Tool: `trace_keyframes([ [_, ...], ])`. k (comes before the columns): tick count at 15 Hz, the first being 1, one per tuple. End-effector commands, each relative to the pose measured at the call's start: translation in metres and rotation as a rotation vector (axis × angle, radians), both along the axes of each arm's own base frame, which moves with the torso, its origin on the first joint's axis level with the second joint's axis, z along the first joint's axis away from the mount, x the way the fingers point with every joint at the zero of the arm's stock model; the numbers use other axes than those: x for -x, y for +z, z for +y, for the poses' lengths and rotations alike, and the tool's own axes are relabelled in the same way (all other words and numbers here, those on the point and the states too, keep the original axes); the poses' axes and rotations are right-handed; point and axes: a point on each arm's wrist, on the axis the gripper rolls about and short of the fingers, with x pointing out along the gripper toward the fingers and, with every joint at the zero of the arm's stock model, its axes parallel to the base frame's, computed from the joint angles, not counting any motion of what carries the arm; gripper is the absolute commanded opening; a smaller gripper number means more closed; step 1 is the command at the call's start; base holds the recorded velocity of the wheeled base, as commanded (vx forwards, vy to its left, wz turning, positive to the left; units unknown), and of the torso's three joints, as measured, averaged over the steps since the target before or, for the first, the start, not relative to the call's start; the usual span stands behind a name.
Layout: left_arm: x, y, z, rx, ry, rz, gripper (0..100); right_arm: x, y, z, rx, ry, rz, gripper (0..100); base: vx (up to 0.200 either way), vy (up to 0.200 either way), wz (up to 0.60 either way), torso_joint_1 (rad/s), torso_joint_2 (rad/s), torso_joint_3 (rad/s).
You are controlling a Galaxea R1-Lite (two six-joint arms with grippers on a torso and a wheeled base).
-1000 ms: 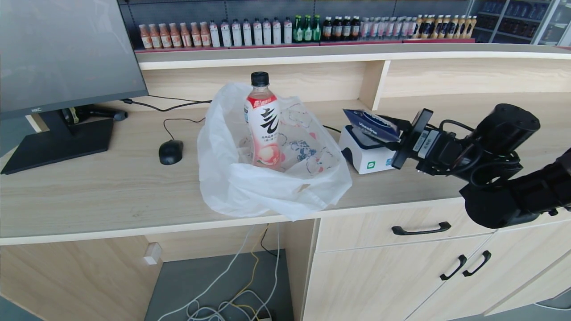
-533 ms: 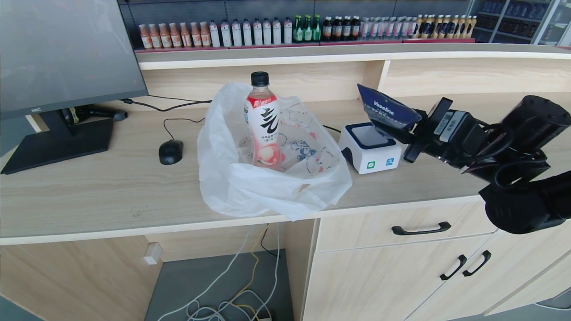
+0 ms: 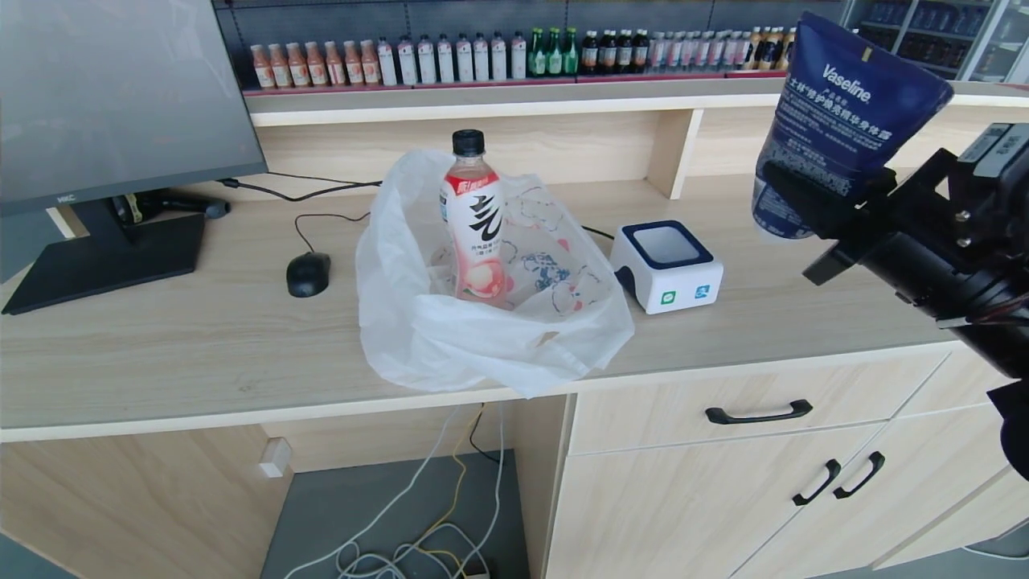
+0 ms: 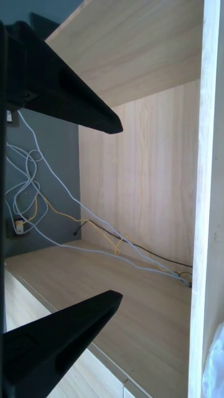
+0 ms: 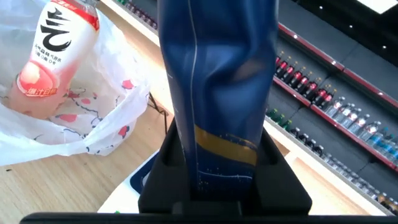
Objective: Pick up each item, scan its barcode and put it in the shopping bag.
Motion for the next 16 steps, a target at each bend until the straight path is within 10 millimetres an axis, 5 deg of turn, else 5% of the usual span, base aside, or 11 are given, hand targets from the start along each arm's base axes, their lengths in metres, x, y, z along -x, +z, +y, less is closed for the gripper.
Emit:
trace_keyframes([
  [1,0.000,0.000,0.000,0.000,0.000,0.000,100,0.019,0.008,-0.004,-0.079,-0.012,-0.005,0,0.000,0.000,0.00,0.000,0.00,0.000],
  [8,0.000,0.000,0.000,0.000,0.000,0.000,100,0.031,-0.001,-0.009,-0.339,-0.138,0.098,0,0.000,0.000,0.00,0.000,0.00,0.000],
  [11,0.000,0.000,0.000,-0.001,0.000,0.000,100,0.028,-0.006,0.011,-0.403,-0.119,0.148,0,0.000,0.000,0.00,0.000,0.00,0.000],
  [16,0.000,0.000,0.000,0.002,0.000,0.000,100,-0.009,-0.010,0.028,-0.502,-0.131,0.188,0,0.000,0.040,0.00,0.002,0.00,0.000],
])
